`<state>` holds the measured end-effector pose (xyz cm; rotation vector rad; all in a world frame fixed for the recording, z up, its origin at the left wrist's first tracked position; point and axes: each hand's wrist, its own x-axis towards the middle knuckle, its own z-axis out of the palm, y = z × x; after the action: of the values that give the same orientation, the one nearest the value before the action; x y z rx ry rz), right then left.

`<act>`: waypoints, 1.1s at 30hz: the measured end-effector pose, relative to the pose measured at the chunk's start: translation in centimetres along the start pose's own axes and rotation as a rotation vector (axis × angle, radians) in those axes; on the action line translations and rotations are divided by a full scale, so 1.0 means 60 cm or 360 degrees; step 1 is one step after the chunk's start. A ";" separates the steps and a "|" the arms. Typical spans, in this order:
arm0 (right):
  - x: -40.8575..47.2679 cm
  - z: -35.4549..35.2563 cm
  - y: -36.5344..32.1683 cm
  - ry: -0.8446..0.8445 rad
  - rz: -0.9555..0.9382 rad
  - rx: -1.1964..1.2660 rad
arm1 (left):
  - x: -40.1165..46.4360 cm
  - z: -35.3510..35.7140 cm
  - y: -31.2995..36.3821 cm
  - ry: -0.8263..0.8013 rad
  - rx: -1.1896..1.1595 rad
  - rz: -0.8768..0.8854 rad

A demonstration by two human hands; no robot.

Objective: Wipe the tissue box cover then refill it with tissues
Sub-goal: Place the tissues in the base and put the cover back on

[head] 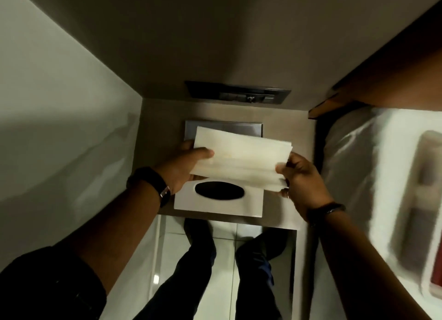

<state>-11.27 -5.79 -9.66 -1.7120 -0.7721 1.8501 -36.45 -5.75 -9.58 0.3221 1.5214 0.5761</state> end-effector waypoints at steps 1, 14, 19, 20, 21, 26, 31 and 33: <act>0.012 0.007 0.017 0.0050 0.0003 -0.0023 | 0.014 -0.002 -0.015 0.0045 -0.0004 -0.0018; 0.182 0.075 0.040 0.0249 -0.0380 -0.0584 | 0.149 -0.036 -0.014 0.0337 0.0215 0.0176; 0.255 0.106 0.064 0.0364 -0.0348 -0.0875 | 0.207 -0.053 -0.019 0.0356 0.0491 0.0178; 0.266 0.110 0.071 0.0376 -0.0342 -0.0913 | 0.217 -0.055 -0.024 0.0345 0.0602 0.0197; 0.275 0.113 0.077 0.0407 -0.0349 -0.0953 | 0.225 -0.058 -0.029 0.0341 0.0721 0.0230; 0.285 0.112 0.093 0.0561 -0.0537 -0.1141 | 0.238 -0.070 -0.037 0.0380 0.1110 0.0472; 0.270 0.107 0.099 0.0504 -0.0467 -0.1449 | 0.225 -0.086 -0.047 0.0270 0.1484 0.0669; 0.257 0.108 0.100 0.0507 -0.0433 -0.1483 | 0.224 -0.087 -0.048 0.0359 0.1669 0.0708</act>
<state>-18.92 0.19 -24.53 -2.1874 -1.7885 1.0169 -41.80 -1.67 -22.67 1.4618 1.8860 0.0934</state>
